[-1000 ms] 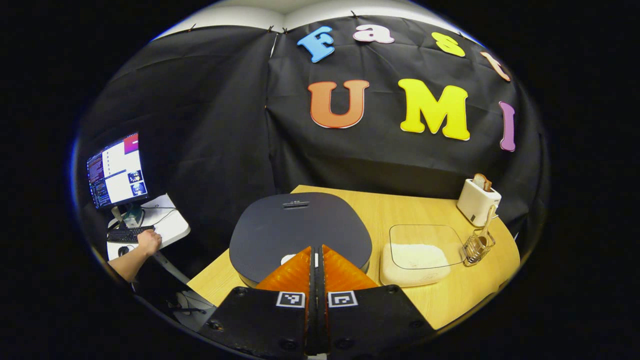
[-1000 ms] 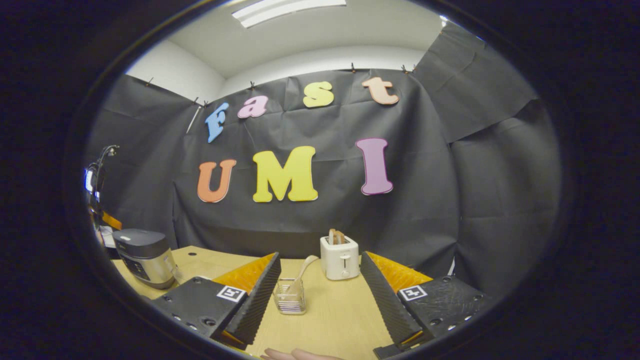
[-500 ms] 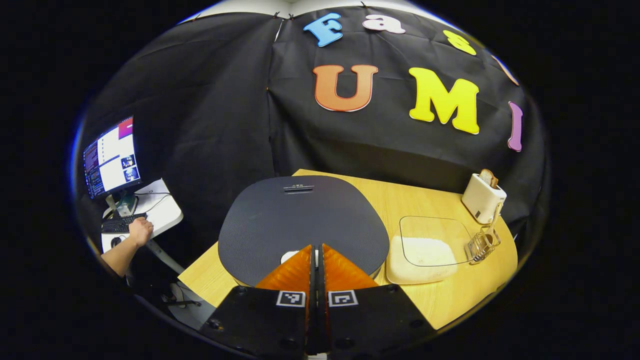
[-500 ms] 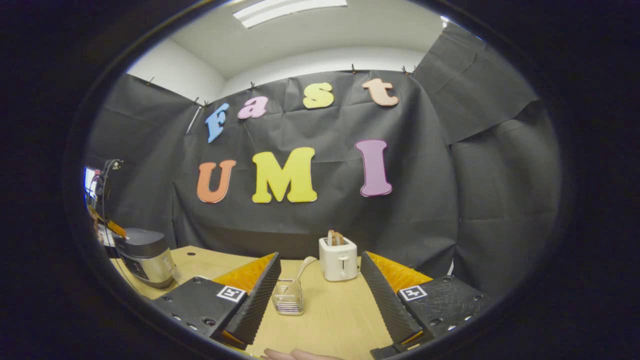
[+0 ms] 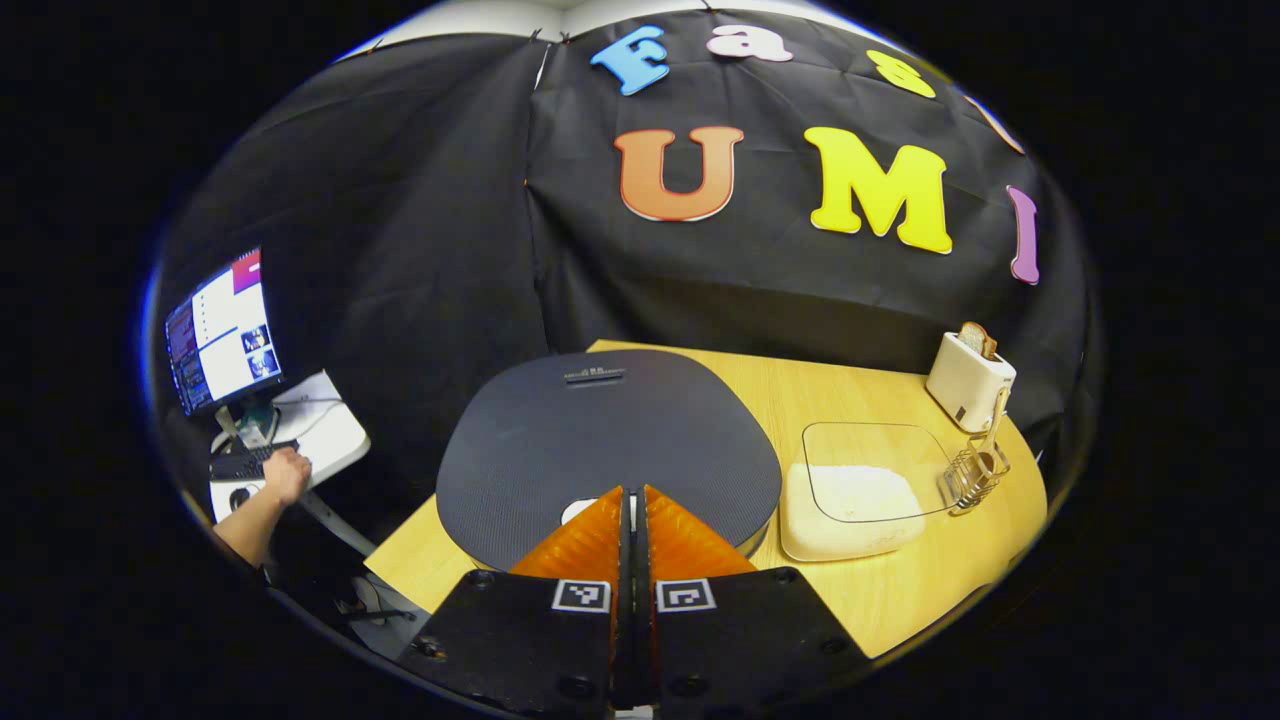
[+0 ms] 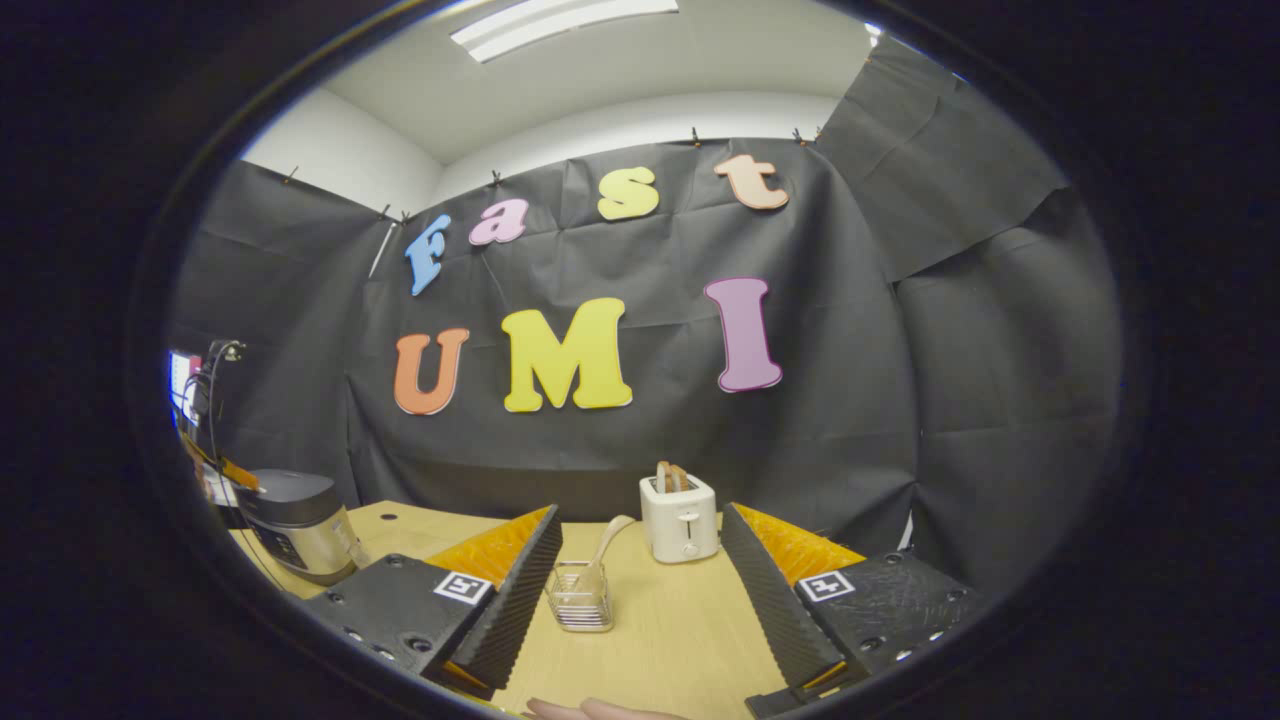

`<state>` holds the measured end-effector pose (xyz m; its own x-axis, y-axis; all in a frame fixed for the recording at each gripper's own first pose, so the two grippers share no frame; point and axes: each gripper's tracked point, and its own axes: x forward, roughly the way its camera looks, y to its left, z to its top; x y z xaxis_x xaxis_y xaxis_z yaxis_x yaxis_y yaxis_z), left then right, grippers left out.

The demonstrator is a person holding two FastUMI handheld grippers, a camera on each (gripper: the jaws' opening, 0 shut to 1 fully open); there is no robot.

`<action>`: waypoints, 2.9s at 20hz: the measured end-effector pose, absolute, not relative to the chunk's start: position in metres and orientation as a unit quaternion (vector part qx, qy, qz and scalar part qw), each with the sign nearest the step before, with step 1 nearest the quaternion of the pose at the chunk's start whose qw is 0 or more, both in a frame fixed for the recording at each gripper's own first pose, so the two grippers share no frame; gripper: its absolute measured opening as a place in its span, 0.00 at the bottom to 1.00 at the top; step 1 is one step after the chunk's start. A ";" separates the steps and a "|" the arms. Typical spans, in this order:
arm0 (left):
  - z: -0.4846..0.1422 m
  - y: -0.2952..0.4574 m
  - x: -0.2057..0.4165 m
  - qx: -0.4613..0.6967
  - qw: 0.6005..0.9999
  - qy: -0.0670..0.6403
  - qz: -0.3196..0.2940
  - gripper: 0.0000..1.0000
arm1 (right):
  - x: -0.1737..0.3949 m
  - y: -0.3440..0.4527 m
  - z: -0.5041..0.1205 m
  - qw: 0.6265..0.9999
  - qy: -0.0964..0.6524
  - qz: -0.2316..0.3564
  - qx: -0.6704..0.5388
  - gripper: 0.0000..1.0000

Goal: Close the left gripper, press the button to open the rice cooker; take a wooden spoon from the chopstick holder with the right hand, scoop a spoonful of rice and pour it into the rice cooker, then put the wooden spoon back into the chopstick holder.

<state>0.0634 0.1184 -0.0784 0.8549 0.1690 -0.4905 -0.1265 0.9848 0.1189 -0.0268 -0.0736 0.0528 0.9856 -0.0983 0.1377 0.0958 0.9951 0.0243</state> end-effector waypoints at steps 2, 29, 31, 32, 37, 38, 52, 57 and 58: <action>-0.058 0.120 0.064 0.063 0.968 0.219 0.101 0.03 | -0.022 -0.075 0.046 0.997 -0.059 -0.053 0.011 0.92; -0.048 0.013 0.004 0.065 0.994 0.093 -0.002 0.99 | 0.157 -0.040 -0.035 0.996 0.092 -0.016 0.003 0.95; -0.048 0.019 0.007 0.059 0.994 0.096 0.000 0.99 | 0.187 -0.033 -0.050 0.992 0.127 -0.017 0.001 0.95; -0.047 0.023 0.008 0.054 0.994 0.095 0.002 0.99 | 0.200 -0.032 -0.056 0.990 0.140 -0.022 0.001 0.92; -0.052 0.053 0.011 0.048 0.993 0.105 0.023 0.99 | 0.260 -0.038 -0.090 0.977 0.206 -0.052 0.013 0.95; -0.054 0.061 0.013 0.044 0.993 0.108 0.031 0.99 | 0.267 -0.034 -0.098 0.973 0.225 -0.045 0.030 0.95; -0.070 0.070 0.020 0.069 0.989 0.130 0.029 0.99 | 0.296 -0.034 -0.098 0.961 0.264 -0.032 0.073 0.21; -0.069 0.066 0.015 0.070 0.989 0.129 0.022 0.99 | 0.270 -0.024 -0.077 0.967 0.248 -0.007 0.061 0.10; -0.069 0.064 0.014 0.069 0.989 0.129 0.021 0.99 | 0.261 -0.020 -0.070 0.969 0.242 0.003 0.054 0.12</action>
